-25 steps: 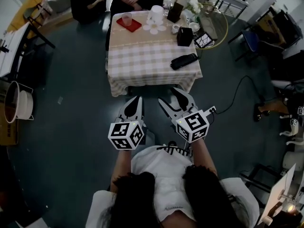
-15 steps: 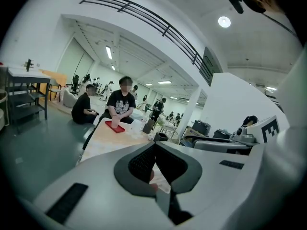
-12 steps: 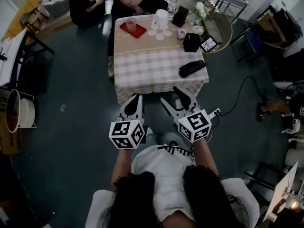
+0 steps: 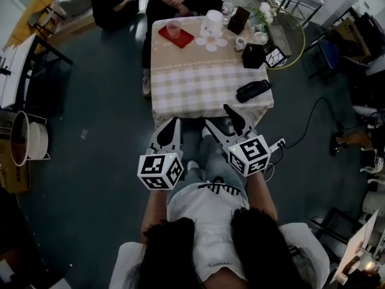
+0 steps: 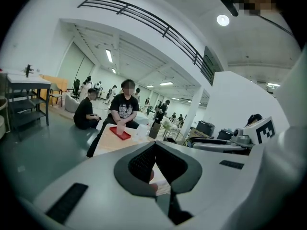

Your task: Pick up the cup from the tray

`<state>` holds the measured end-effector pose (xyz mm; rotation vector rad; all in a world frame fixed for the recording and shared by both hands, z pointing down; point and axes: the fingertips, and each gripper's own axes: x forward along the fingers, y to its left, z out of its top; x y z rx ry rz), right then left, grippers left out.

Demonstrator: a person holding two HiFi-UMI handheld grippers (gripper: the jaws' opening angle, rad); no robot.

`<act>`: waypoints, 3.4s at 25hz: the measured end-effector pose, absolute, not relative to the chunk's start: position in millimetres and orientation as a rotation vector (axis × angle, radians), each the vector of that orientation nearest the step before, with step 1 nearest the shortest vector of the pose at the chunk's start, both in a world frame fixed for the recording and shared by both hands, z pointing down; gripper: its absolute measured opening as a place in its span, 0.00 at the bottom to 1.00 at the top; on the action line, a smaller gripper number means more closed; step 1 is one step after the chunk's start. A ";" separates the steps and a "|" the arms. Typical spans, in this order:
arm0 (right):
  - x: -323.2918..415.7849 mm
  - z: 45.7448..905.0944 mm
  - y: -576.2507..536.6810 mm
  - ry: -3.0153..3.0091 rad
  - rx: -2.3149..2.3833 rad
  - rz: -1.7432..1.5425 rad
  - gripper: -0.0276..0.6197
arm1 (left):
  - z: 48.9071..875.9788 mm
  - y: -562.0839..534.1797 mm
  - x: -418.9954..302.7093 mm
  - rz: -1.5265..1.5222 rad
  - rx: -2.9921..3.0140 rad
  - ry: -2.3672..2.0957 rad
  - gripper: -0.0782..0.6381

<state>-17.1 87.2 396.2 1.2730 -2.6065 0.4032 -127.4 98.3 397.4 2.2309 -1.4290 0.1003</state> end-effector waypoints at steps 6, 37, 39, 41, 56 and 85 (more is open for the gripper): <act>-20.8 402.7 43.7 -2.614 1.256 0.399 0.48 | 403.2 59.6 -134.2 0.099 2.221 -1.450 0.12; -58.1 452.0 -251.4 -2.659 0.990 0.297 0.64 | 460.2 -157.9 -139.2 0.137 1.966 -1.558 0.12; -63.3 459.5 -269.1 -2.656 0.980 0.292 0.65 | 464.8 -168.9 -143.1 0.133 1.947 -1.576 0.12; -68.6 467.5 -285.4 -2.653 0.966 0.289 0.66 | 468.1 -178.6 -146.7 0.130 1.926 -1.593 0.12; -114.0 544.4 -376.8 -2.634 0.859 0.290 0.71 | 498.8 -217.7 -166.0 0.139 1.811 -1.656 0.12; -180.8 627.5 -442.0 -2.524 0.615 0.167 0.71 | 544.2 -209.0 -186.4 0.215 1.633 -1.755 0.12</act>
